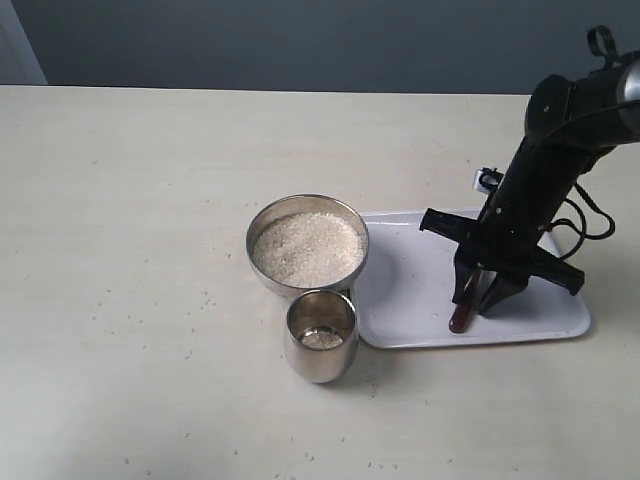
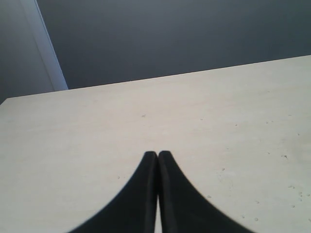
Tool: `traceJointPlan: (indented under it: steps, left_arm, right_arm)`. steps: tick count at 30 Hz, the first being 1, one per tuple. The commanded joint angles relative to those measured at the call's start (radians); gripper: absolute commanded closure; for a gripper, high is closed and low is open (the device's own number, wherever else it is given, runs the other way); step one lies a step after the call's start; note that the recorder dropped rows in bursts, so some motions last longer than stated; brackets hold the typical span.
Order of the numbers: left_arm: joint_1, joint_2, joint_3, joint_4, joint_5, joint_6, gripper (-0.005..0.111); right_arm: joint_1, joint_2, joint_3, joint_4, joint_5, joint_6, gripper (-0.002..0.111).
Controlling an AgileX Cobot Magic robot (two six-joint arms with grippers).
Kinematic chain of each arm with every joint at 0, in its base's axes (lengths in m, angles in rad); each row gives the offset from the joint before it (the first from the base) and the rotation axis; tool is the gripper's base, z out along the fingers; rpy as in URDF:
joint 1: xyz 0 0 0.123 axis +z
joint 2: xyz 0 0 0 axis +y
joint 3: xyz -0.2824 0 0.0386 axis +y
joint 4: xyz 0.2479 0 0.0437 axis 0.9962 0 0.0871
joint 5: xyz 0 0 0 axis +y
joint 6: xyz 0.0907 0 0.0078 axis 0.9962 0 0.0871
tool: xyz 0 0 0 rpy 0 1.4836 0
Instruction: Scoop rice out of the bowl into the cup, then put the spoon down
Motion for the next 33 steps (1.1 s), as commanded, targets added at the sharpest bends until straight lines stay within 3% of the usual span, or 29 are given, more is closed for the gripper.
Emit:
traceJointPlan:
  steps: [1,9,15,17,20,25,33]
  left_arm:
    - [-0.004,-0.004,-0.004,0.001,-0.001,-0.007,0.106]
    - [-0.004,-0.004,-0.004,0.001,-0.001,-0.007,0.106]
    - [-0.004,-0.004,-0.004,0.001,-0.001,-0.007,0.106]
    - [-0.004,-0.004,-0.004,0.001,-0.001,-0.007,0.106]
    - [-0.004,-0.004,-0.004,0.001,-0.001,-0.007,0.106]
    - [-0.004,-0.004,-0.004,0.001,-0.001,-0.007,0.106]
    - [-0.004,-0.004,-0.004,0.001,-0.001,-0.007,0.106]
  right_arm:
    - [-0.019,0.002,-0.005,0.004,0.009,0.000,0.062]
    - [-0.021,-0.026,-0.033,-0.025,0.026,-0.011,0.062]
    - [-0.021,-0.144,-0.101,-0.159,0.008,-0.013,0.062]
    - [-0.015,-0.200,-0.105,-0.208,0.009,-0.034,0.071]
    - [0.015,-0.290,-0.097,-0.326,-0.015,-0.033,0.104]
    - [0.078,-0.478,0.002,-0.488,-0.221,-0.025,0.108]
    - [0.090,-0.778,0.410,-0.653,-0.678,-0.029,0.108]
